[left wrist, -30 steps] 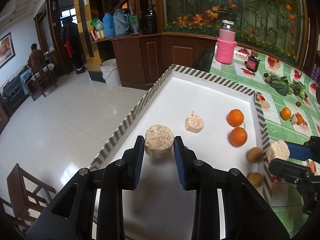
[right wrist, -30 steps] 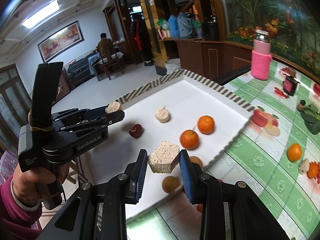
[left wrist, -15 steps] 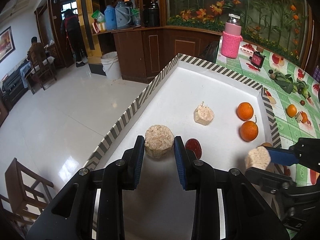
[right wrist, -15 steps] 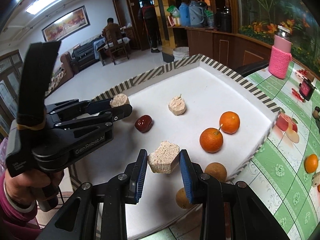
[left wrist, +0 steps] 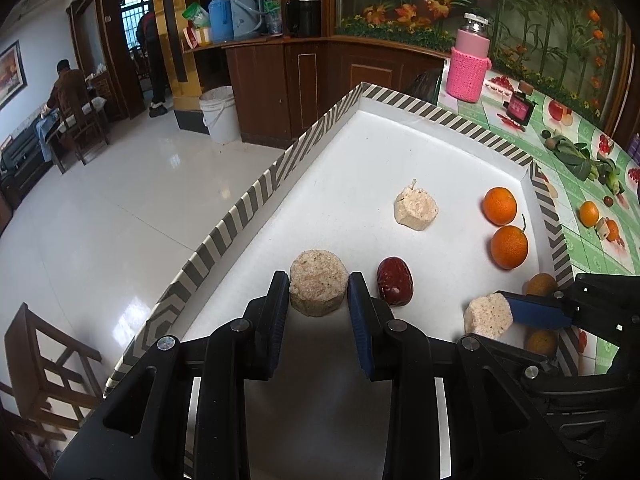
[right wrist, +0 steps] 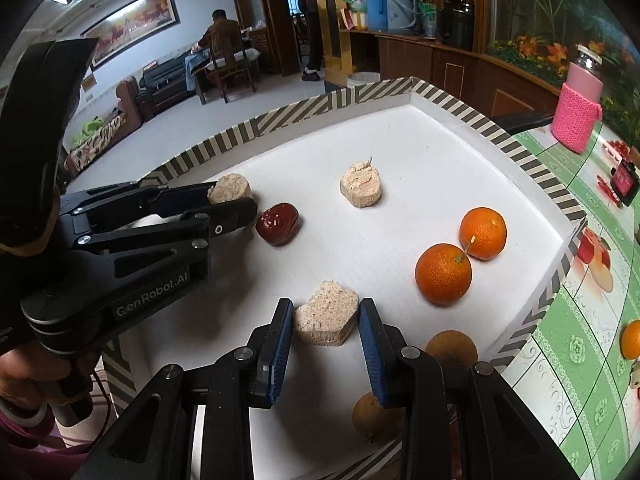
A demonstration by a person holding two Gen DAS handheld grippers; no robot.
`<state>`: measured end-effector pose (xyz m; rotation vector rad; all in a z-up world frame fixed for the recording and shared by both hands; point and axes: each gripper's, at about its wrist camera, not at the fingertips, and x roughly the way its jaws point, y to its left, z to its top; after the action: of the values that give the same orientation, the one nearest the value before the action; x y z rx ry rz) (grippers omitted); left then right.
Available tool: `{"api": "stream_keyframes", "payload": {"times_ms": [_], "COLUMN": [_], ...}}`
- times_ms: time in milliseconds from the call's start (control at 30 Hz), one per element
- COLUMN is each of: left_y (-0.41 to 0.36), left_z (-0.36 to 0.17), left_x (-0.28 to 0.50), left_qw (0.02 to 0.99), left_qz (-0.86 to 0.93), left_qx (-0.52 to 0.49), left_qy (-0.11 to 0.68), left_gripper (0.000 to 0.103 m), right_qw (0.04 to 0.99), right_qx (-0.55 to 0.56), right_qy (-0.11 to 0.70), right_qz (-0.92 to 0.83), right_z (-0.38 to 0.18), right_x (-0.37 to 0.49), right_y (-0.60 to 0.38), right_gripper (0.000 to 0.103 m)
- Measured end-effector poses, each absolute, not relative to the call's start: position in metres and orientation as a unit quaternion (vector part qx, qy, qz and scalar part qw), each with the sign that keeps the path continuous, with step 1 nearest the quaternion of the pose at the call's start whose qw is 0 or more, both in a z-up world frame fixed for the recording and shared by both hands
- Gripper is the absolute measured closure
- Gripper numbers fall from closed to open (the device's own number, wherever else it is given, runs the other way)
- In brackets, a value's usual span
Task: Organize fruits
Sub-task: 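Carry both pale pieces into the white tray and open both tools, then withdraw both open tools from the tray back over the tablecloth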
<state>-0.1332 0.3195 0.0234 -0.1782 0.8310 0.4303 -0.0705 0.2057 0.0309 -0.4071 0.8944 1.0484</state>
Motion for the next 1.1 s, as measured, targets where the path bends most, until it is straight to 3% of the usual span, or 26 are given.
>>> {"api": "stream_keyframes", "payload": {"times_ms": [100,167,200,567,1100], "left_y": [0.32,0.321,0.321,0.31,0.219], "left_z": [0.025,0.027,0.028,0.047,0.069], "left_x": [-0.134,-0.136,-0.137,-0.143,-0.113], "left_qw": [0.887,0.888,0.888,0.896,0.923], "left_qz": [0.207,0.211,0.213,0.217,0.149], "left_qx": [-0.09,-0.091,-0.091,-0.088,-0.045], "left_qy": [0.403,0.399,0.396,0.376,0.353], "left_gripper": [0.065,0.046,0.045,0.045,0.045], "right_qw": [0.756,0.759,0.76,0.793,0.848], "right_qx": [-0.193,-0.191,-0.187,-0.114,-0.059], "right_qy": [0.406,0.401,0.399,0.375,0.365], "right_qz": [0.476,0.476,0.477,0.467,0.38], "right_z": [0.033,0.037,0.039,0.07,0.082], "right_x": [-0.072,-0.074,-0.075,-0.073,-0.055], "right_y": [0.203,0.198,0.194,0.142,0.04], "right_gripper": [0.07,0.07,0.07,0.069,0.069]}}
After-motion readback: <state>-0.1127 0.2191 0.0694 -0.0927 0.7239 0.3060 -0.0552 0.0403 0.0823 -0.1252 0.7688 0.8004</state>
